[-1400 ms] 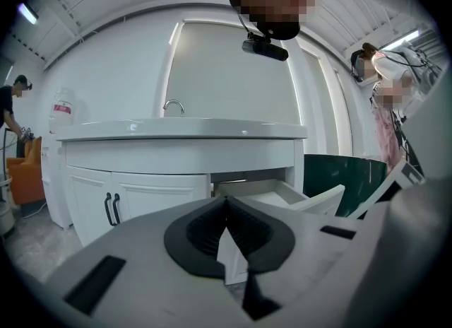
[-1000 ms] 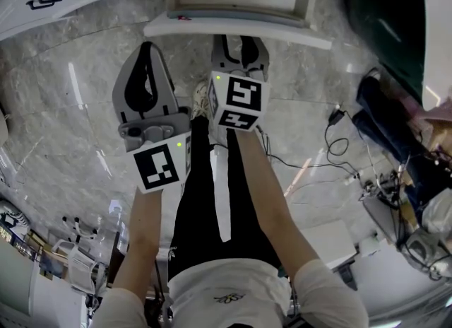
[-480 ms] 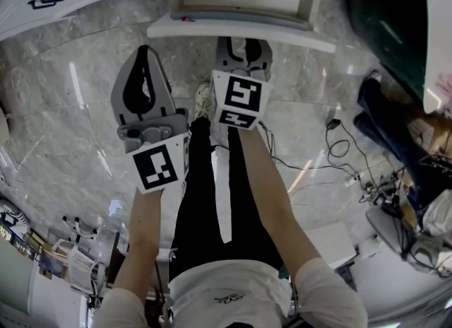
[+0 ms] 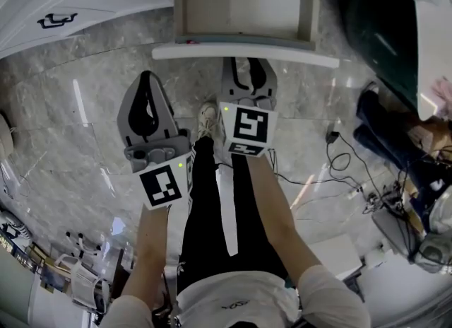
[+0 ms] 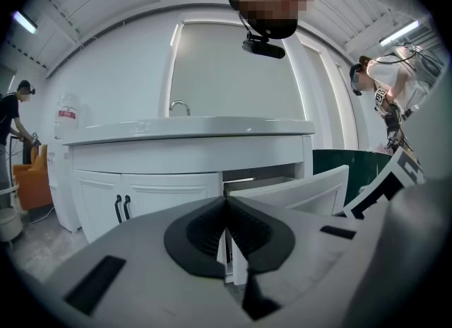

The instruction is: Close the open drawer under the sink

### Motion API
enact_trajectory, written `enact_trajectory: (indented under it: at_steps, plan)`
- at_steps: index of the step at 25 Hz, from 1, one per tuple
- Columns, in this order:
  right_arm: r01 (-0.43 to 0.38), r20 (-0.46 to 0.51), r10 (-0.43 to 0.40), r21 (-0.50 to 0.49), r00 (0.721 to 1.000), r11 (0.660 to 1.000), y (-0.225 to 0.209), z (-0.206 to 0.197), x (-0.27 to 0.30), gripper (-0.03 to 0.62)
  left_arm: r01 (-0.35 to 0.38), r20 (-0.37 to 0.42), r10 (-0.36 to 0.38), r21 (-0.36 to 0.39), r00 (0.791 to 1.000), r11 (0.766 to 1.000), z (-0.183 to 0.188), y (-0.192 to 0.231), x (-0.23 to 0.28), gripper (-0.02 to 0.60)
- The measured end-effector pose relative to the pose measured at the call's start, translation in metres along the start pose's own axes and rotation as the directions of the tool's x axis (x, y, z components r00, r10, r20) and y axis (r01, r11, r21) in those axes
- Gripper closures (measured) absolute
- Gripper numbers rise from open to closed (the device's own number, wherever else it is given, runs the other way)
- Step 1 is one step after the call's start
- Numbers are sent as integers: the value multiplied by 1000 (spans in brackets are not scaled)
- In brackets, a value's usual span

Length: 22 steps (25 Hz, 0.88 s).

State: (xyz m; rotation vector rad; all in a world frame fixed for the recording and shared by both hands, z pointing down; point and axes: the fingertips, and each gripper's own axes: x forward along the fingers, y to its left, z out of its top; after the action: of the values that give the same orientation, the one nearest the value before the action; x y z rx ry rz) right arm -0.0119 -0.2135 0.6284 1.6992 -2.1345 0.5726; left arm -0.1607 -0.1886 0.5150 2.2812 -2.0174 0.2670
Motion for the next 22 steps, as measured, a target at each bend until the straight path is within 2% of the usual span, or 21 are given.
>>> enact_trajectory:
  at_steps: [15,22]
  plan:
    - [14,-3,-14,-19,1000,1000,0,5,4,439,10,-8,-10,1,1000,1000,-6,-2,11,561]
    - [33,39,-31,-35,999,999,-9,40,36,439,-5,-16,5,4,1000,1000,-11,7,12,561]
